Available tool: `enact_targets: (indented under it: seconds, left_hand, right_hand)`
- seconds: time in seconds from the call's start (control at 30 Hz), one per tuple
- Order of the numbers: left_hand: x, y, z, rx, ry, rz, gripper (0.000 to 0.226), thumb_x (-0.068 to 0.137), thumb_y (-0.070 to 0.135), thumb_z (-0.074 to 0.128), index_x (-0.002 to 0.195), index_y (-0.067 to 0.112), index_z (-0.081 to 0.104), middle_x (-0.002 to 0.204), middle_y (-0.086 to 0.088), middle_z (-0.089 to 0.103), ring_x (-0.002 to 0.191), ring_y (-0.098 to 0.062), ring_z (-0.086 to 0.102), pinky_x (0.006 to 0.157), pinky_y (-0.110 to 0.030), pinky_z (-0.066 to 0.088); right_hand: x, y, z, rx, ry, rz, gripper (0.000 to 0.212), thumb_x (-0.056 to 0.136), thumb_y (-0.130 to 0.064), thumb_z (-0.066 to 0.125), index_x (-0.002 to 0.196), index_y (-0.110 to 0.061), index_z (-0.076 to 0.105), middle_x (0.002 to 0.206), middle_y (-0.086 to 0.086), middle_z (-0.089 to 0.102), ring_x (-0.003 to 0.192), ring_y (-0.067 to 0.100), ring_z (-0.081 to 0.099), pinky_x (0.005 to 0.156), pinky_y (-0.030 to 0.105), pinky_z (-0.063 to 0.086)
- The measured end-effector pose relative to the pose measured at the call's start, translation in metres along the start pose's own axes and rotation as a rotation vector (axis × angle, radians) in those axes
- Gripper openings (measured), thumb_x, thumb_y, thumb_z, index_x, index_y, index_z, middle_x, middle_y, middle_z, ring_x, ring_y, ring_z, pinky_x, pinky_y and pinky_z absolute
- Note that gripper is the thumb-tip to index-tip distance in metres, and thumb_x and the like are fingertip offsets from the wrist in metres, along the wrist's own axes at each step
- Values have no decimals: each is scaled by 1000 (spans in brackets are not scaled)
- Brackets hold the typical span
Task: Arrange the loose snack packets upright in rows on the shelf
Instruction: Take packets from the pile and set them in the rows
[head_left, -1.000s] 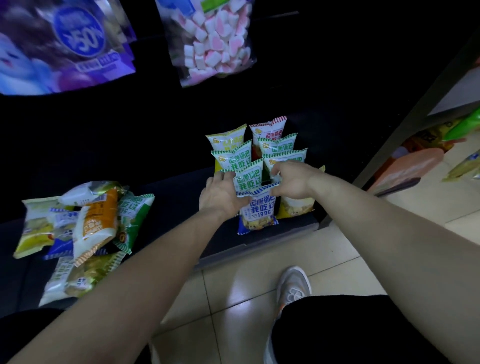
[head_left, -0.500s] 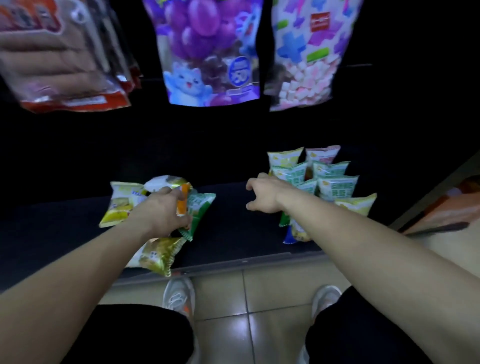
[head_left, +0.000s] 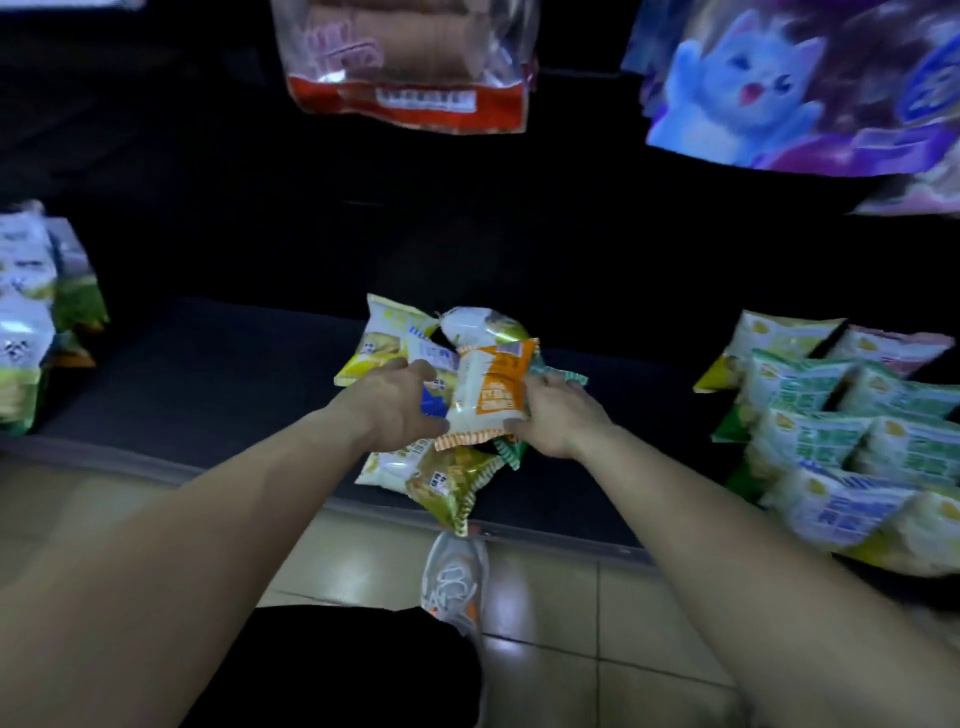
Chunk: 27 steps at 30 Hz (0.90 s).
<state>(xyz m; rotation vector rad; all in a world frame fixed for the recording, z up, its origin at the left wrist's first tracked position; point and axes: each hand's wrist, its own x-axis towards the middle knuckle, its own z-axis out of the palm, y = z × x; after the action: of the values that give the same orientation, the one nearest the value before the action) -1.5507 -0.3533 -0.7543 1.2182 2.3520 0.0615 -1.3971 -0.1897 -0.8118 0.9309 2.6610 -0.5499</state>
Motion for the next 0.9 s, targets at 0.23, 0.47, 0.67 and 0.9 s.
enact_targets:
  seconds: [0.23,0.47,0.67,0.9]
  left_hand:
    - [23,1,6,-94,-13,-7,78,81,51,70,145,23,35,141,-2,40,120,-23,49,95,-39,45]
    - [24,2,-4,-122,59,-34,75,81,49,71,143,21,38,135,-7,44,116,-25,51,94,-40,46]
    - [13,7,-16,-169,131,-42,75,81,49,71,143,22,39,137,-6,44,111,-23,54,93,-42,48]
    - [5,25,-7,-127,92,-13,73,83,49,68,144,24,36,142,-6,39,122,-26,49,97,-43,46]
  right_hand:
    - [32,-11,51,0,86,-177,89,85,-18,69,152,-38,14,157,4,-2,113,36,50,92,46,50]
    - [28,1,20,263,298,-239,48,98,-30,56,144,-29,45,146,2,43,118,27,54,94,40,48]
    - [6,31,-32,463,432,-114,39,96,-36,60,133,-25,60,114,3,68,96,15,64,79,24,50]
    - [3,54,-26,532,392,30,43,97,-40,57,134,-19,58,112,10,68,91,23,68,77,37,58]
